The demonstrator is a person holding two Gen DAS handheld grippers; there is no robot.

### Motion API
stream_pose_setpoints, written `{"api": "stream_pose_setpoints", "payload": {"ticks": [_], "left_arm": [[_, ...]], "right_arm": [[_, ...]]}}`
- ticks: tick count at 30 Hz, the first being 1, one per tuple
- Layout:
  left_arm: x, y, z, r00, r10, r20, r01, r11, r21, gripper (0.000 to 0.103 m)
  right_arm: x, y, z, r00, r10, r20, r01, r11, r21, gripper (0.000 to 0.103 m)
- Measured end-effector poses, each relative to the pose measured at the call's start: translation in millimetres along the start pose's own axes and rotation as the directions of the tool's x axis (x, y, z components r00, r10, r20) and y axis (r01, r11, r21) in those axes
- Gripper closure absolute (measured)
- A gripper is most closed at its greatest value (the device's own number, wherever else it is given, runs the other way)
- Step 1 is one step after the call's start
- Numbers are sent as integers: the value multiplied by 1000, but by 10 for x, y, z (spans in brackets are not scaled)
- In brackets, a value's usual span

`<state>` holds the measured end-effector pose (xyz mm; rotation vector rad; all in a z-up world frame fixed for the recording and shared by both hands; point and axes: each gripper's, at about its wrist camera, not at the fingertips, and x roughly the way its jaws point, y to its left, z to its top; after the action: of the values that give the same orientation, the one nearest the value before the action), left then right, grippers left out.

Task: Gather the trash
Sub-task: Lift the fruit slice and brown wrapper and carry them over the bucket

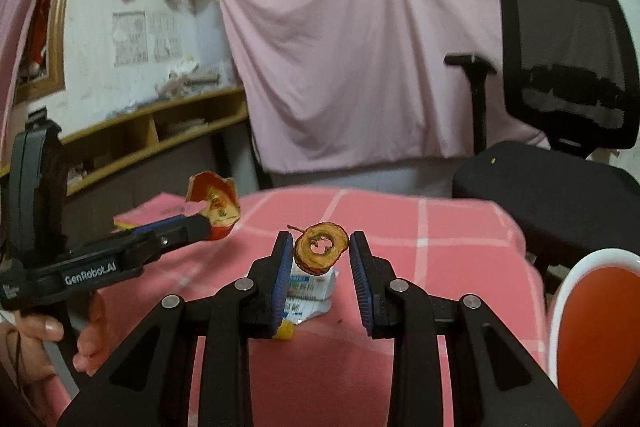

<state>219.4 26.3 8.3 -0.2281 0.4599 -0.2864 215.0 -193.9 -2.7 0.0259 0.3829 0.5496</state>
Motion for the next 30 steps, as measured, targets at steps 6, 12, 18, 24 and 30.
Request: {"api": "stream_pose_setpoints", "payload": {"ticks": [6, 12, 18, 24, 30], "left_arm": [[-267, -261, -119, 987, 56, 149, -70, 993, 90, 62], [-460, -588, -292, 957, 84, 279, -140, 972, 187, 62], [-573, -906, -360, 922, 40, 385, -131, 968, 213, 62], [-489, -1264, -321, 921, -19, 389, -93, 959, 267, 62], [-254, -1764, -266, 937, -105, 333, -9, 946, 323, 62]], "right_arm": [[-256, 26, 38, 993, -25, 113, 27, 1000, -11, 76], [-521, -7, 69, 976, -71, 206, 77, 997, -22, 76], [-776, -147, 85, 952, -123, 279, 128, 992, 0, 76], [-1099, -444, 91, 920, -203, 336, 194, 979, 60, 76], [-1289, -854, 50, 905, -288, 312, 256, 956, 141, 76]]}}
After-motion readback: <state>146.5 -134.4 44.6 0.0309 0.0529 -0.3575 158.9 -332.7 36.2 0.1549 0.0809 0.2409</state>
